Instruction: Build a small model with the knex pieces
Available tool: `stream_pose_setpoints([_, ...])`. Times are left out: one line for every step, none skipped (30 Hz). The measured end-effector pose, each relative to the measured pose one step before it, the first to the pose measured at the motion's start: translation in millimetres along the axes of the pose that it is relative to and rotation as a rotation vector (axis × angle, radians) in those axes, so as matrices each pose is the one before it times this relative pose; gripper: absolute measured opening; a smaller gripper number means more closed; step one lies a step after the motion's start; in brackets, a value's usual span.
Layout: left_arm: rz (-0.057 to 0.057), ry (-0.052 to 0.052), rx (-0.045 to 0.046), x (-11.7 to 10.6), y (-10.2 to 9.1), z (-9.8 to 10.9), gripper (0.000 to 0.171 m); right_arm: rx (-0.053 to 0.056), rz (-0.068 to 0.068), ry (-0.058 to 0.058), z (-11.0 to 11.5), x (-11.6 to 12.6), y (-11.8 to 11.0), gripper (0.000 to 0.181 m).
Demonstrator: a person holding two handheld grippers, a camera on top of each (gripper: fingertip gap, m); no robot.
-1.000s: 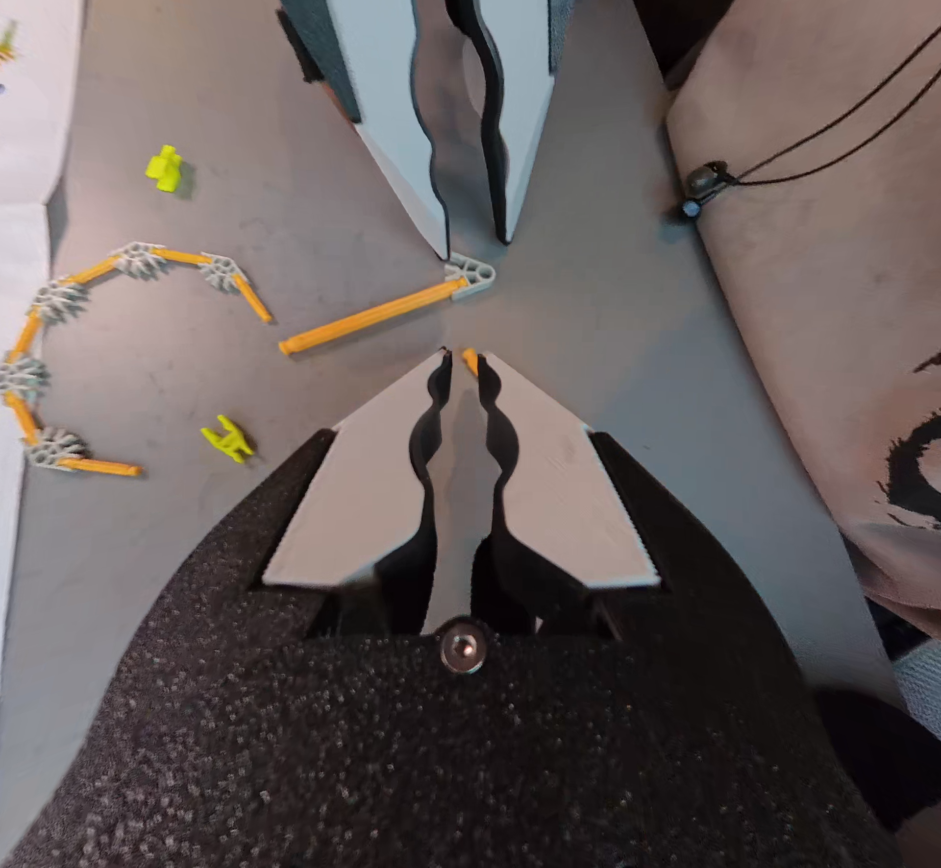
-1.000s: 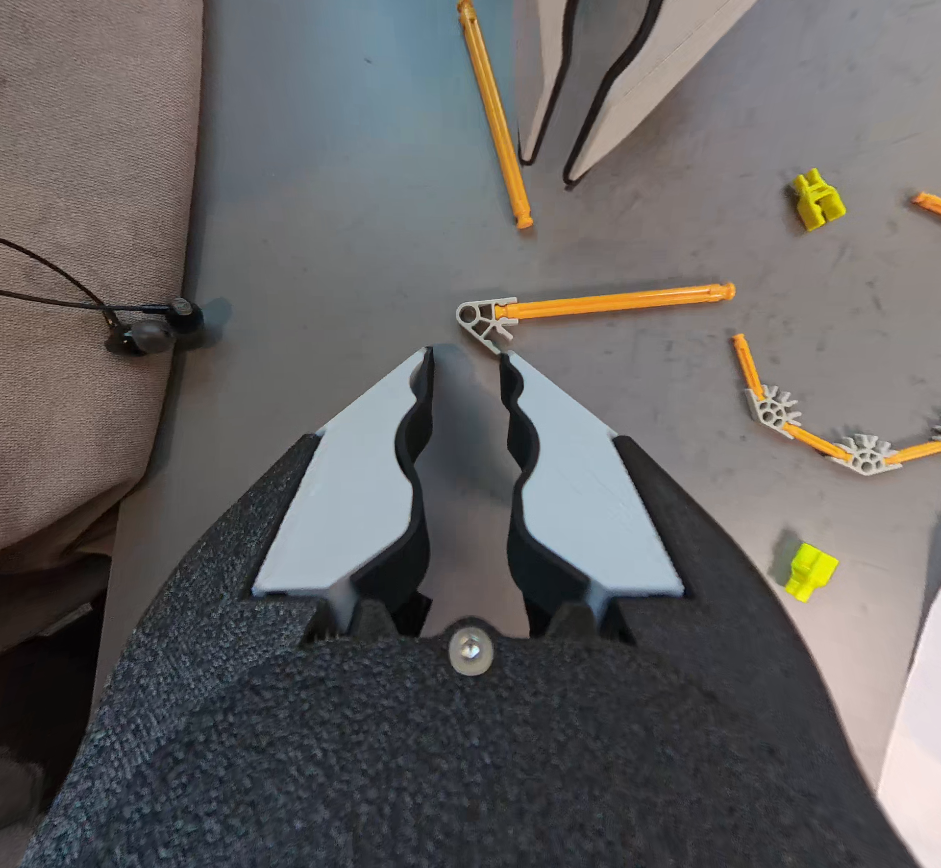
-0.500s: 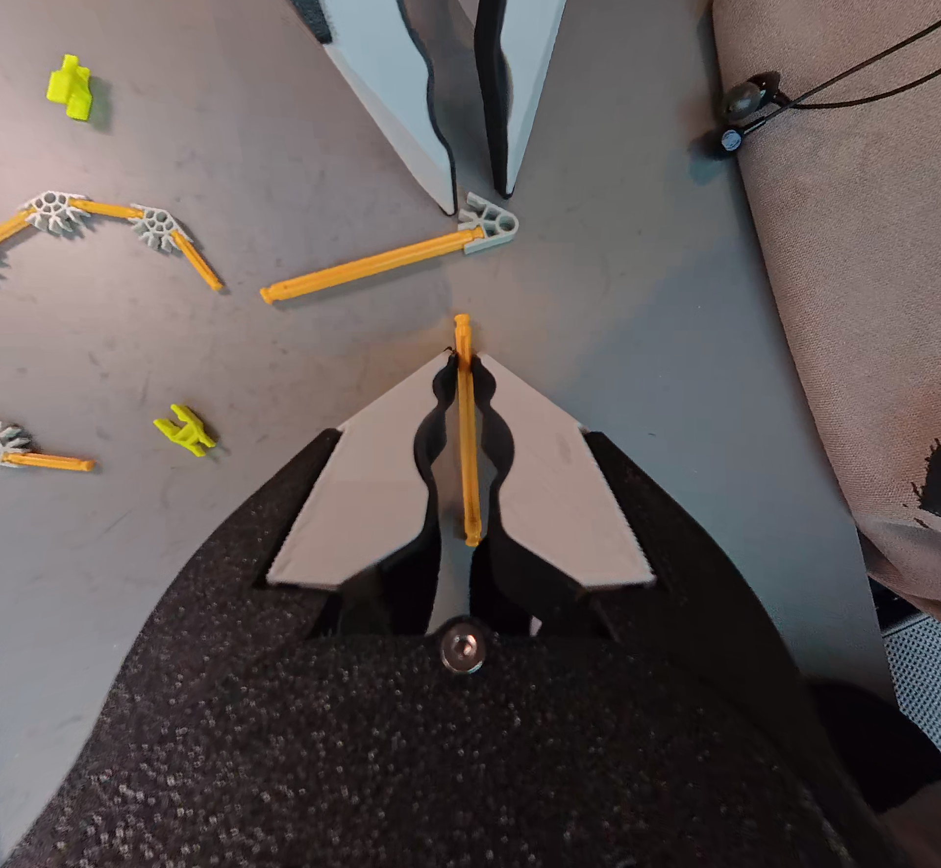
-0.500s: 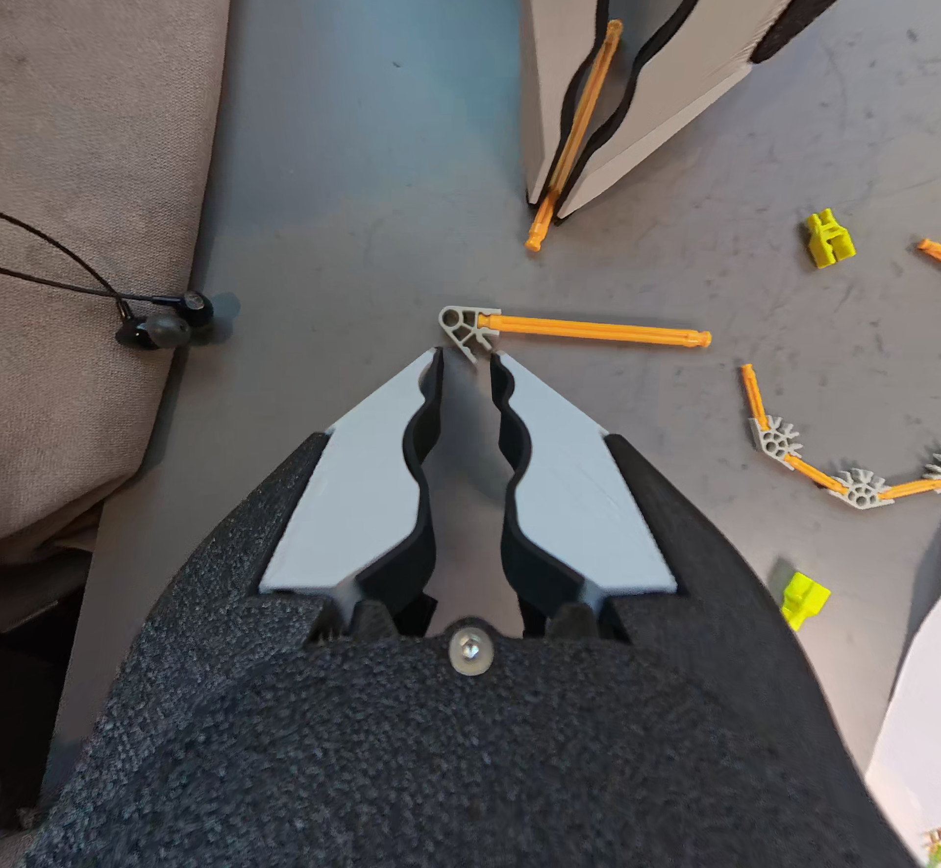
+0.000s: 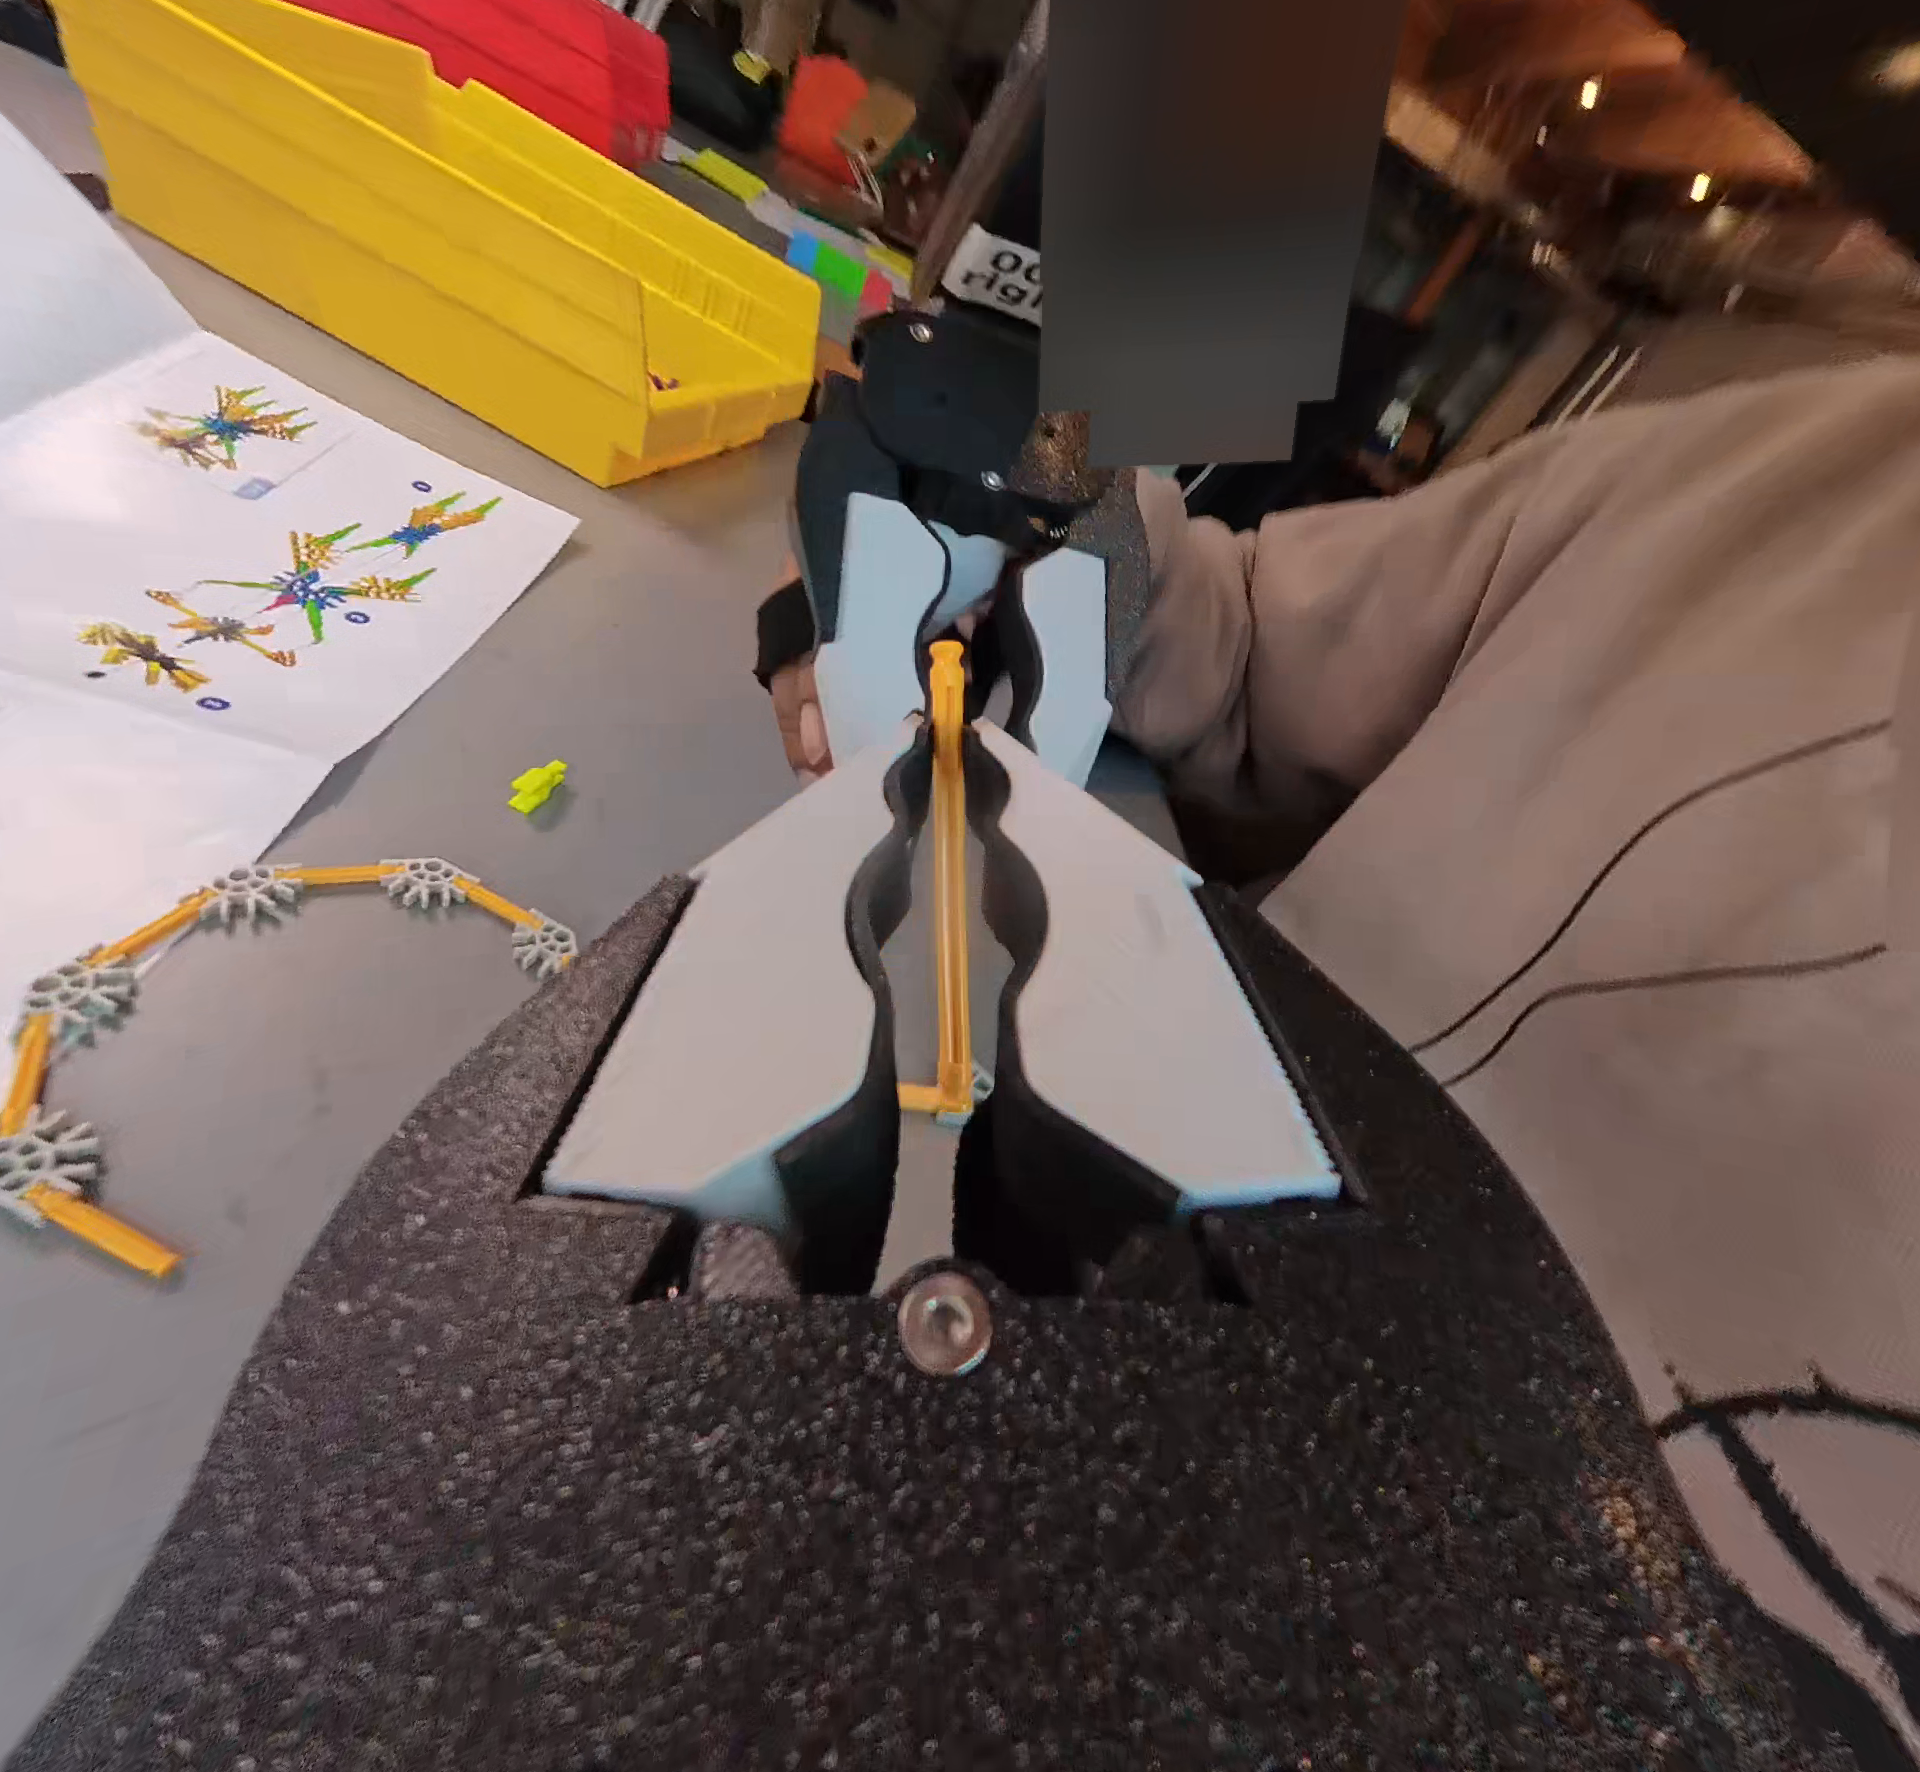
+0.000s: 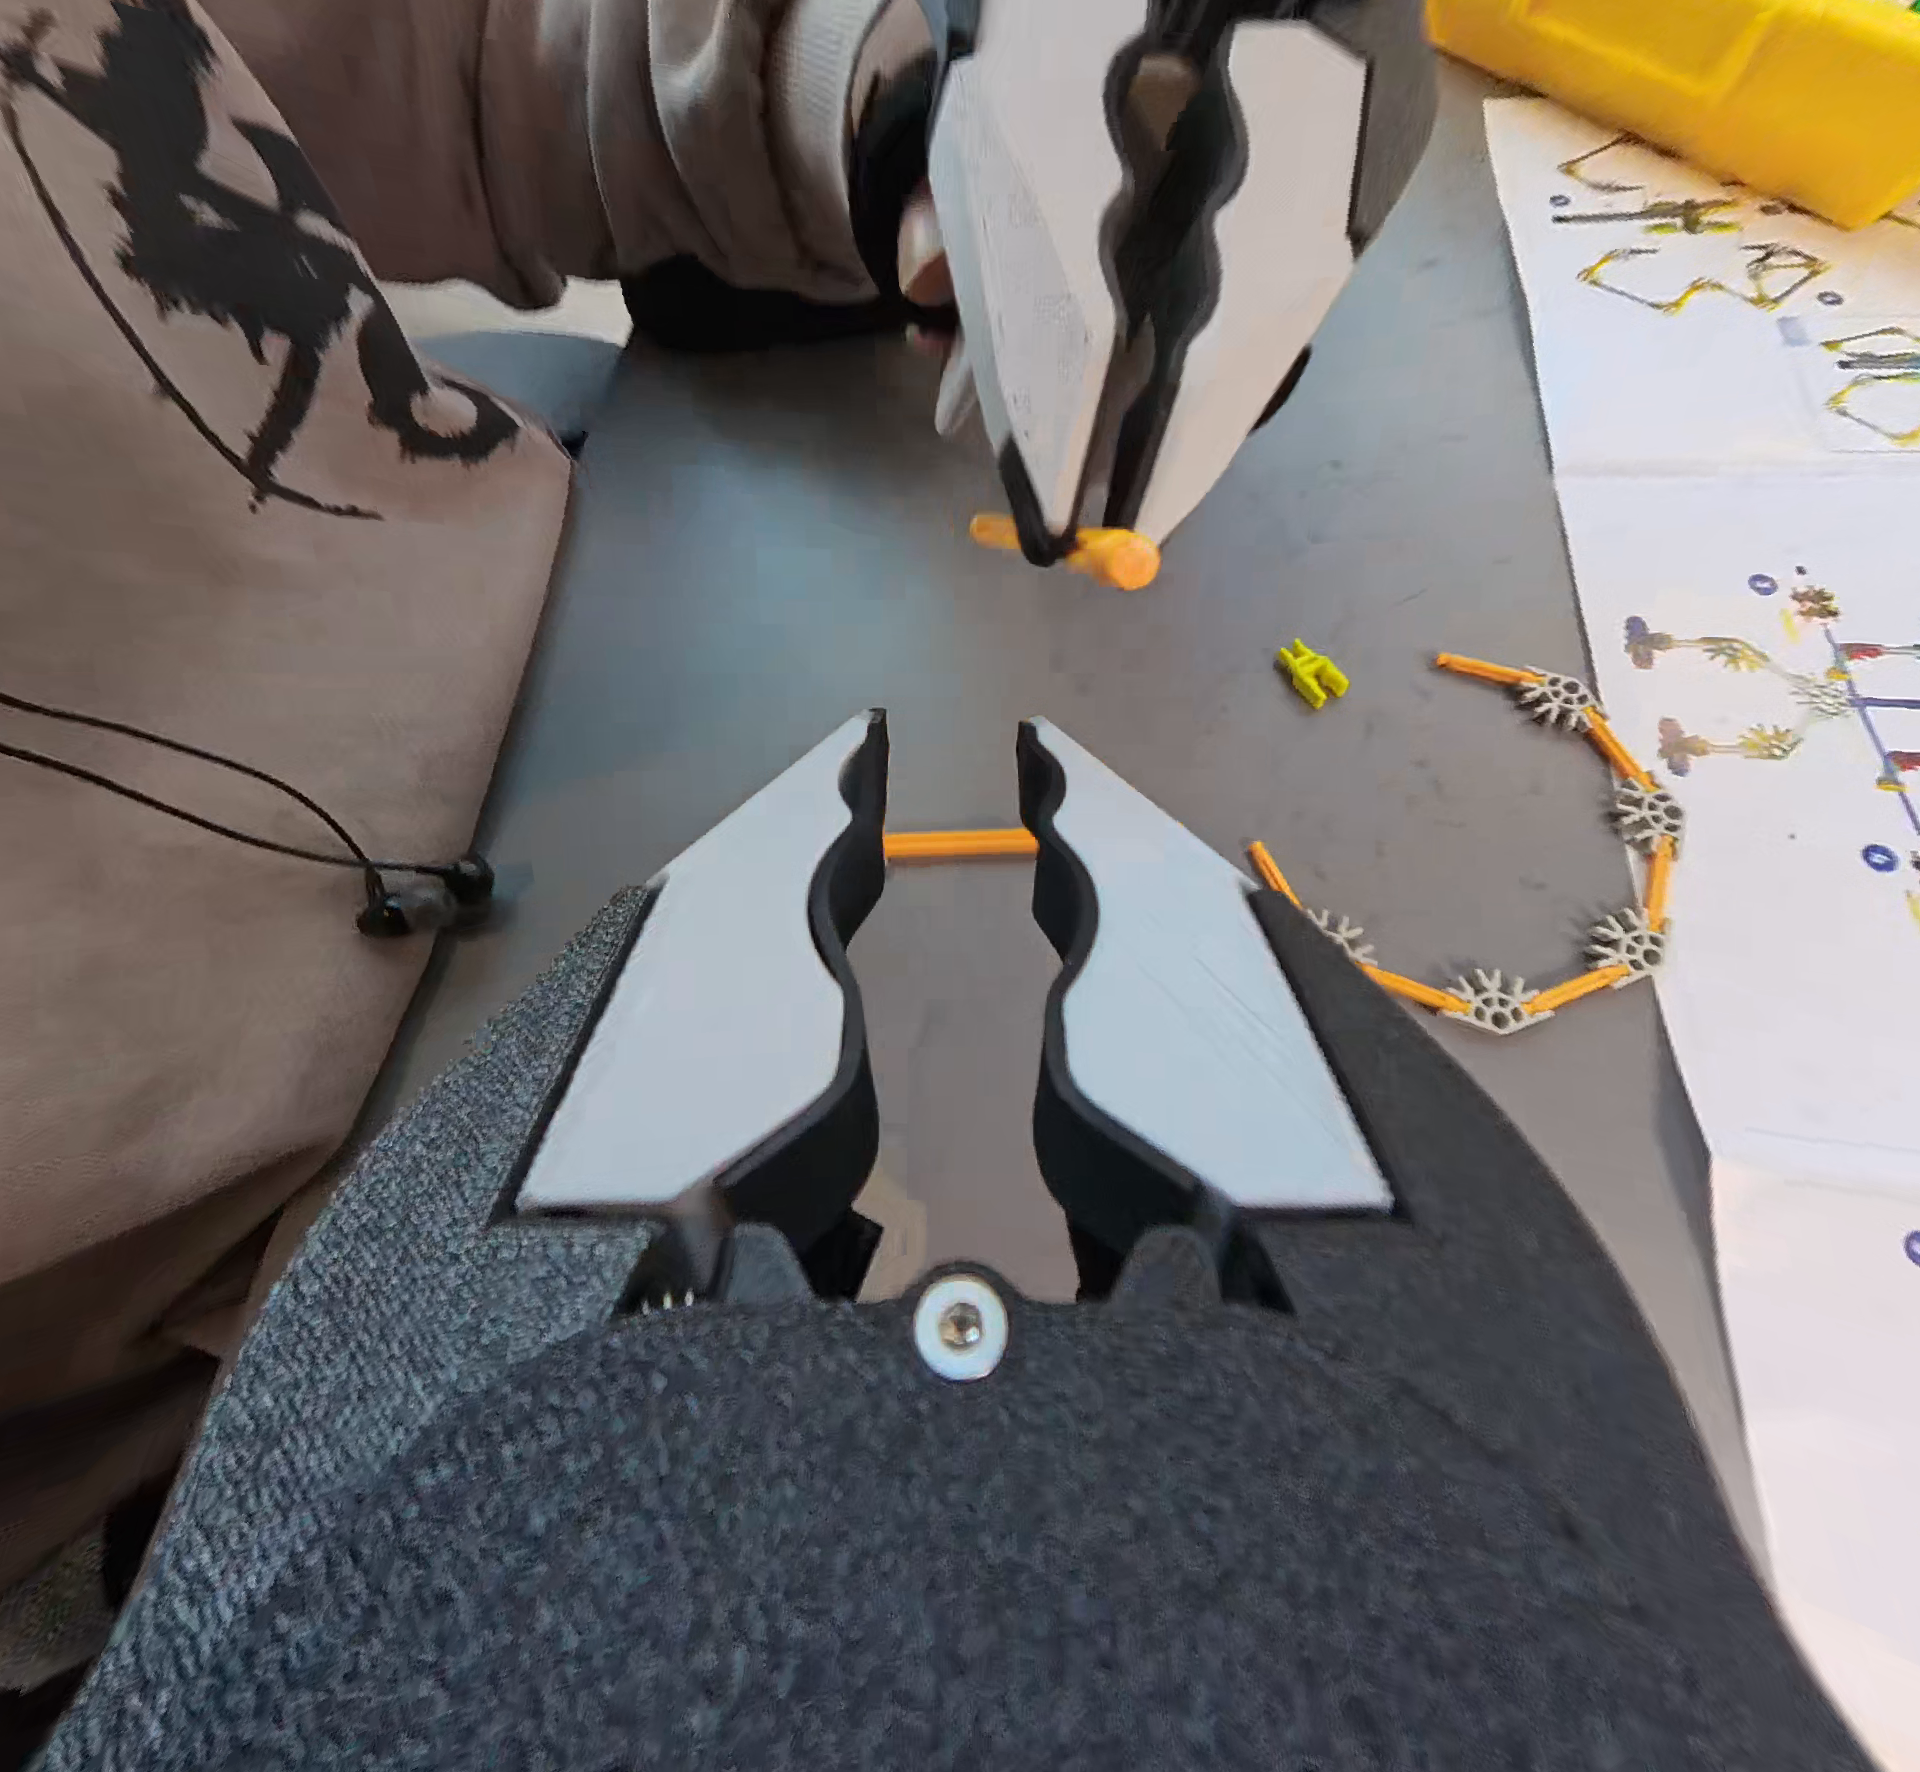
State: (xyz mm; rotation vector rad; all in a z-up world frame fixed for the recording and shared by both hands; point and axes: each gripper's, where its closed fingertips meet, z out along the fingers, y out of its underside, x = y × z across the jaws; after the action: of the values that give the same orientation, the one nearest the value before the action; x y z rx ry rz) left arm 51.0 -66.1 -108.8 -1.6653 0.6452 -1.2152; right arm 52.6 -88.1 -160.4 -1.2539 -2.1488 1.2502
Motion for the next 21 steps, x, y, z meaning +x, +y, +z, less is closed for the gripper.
stream_pose_setpoints([-0.0725,0.0022,0.04675,-4.27,-3.6,1.41,0.005,0.0421,0.0337,-0.0221,-1.35,-0.74,-5.45,0.024])
stream_pose_setpoints([-0.06,0.0173,0.04692,-1.7,-3.69,0.95,0.005,0.0328,0.0367,-0.0181,-0.17,-0.08,-3.9,0.024])
stream_pose_setpoints([-0.0524,0.0245,0.04282,-0.14,-3.63,0.71,0.005,0.0247,0.0327,-0.0089,0.66,1.16,-2.55,0.024])
stream_pose_setpoints([-0.0405,0.0104,0.03609,-1.53,-3.18,0.63,0.005,0.0259,0.0232,-0.0057,1.2,1.16,-2.71,0.024])
stream_pose_setpoints([-0.0236,0.001,0.0239,-2.15,-1.73,0.62,0.005,0.0293,0.0201,-0.0089,1.13,0.28,-3.32,0.024])
stream_pose_setpoints([-0.0102,0.0029,0.01093,-1.02,-0.3,0.75,0.005,0.0276,0.0226,-0.0098,1.05,0.18,-3.27,0.024])
stream_pose_setpoints([-0.0042,0.0054,0.00075,0.1,0.86,1.03,0.005,0.0273,0.022,-0.0051,0.91,0.69,-3.44,0.023])
stream_pose_setpoints([0.0005,0.0041,0.00063,0.62,0.69,0.92,0.005,0.0265,0.0171,0.0042,0.63,1.94,-3.28,0.022])
stream_pose_setpoints([0.0062,-0.003,0.00116,0.0,0.41,0.61,0.005,0.0227,0.0122,0.0036,0.28,1.65,-2.68,0.019])
stream_pose_setpoints([0.0135,-0.0052,0.00116,-0.08,-0.12,0.28,0.005,0.0123,0.0103,-0.0005,-0.07,0.87,-1.05,0.013])
stream_pose_setpoints([0.0122,0.0005,-0.00164,0.8,-0.3,-0.13,0.005,0.002,0.0069,0.0025,-0.33,1.35,0.3,0.009])
stream_pose_setpoints([0.0116,-0.0029,-0.00787,0.43,0.31,-0.04,0.005,-0.0096,0.0077,-0.0024,-1.01,0.81,1.67,0.007])
stream_pose_setpoints([0.0153,-0.0058,-0.01424,0.12,1.13,-0.16,0.005,-0.0202,0.013,-0.0051,-1.36,0.6,3.09,0.006])
stream_pose_setpoints([0.02,-0.0109,-0.01475,-0.28,1.02,-0.16,0.005,-0.0202,0.0107,-0.001,-1.68,1.12,3.16,0.005])
stream_pose_setpoints([0.0226,-0.0072,-0.02336,0.2,1.82,-0.43,0.005,-0.0295,0.0207,-0.0036,-1.91,0.81,4.8,0.005])
stream_pose_setpoints([0.0278,-0.0117,-0.04216,-0.59,4.1,-0.71,0.005,-0.0413,0.0293,-0.0265,-1.9,-2.3,6.86,0.005])
stream_pose_setpoints([0.0439,-0.0207,-0.05156,-1.74,5.39,-1.25,0.005,-0.0226,0.0195,-0.0038,-2.48,1.09,4.34,0.005])
stream_pose_setpoints([0.0668,-0.0362,-0.05638,-3.57,6.37,-1.68,0.006,-0.0111,0.0139,0.0085,-3.2,2.93,2.45,0.005])
stream_pose_setpoints([0.0807,-0.0422,-0.06908,-4.18,8.79,-1.71,0.008,-0.0187,0.0124,-0.0046,-3.36,1.02,3.54,0.005])
stream_pose_setpoints([0.0847,-0.0393,-0.08248,-3.65,11.43,-0.92,0.011,-0.0213,0.0026,-0.0061,-3.66,0.42,4.15,0.005])
stream_pose_setpoints([0.0832,-0.0363,-0.08419,-2.76,12.54,0.26,0.013,-0.0196,-0.0078,0.0018,-3.47,1.28,4.28,0.005])
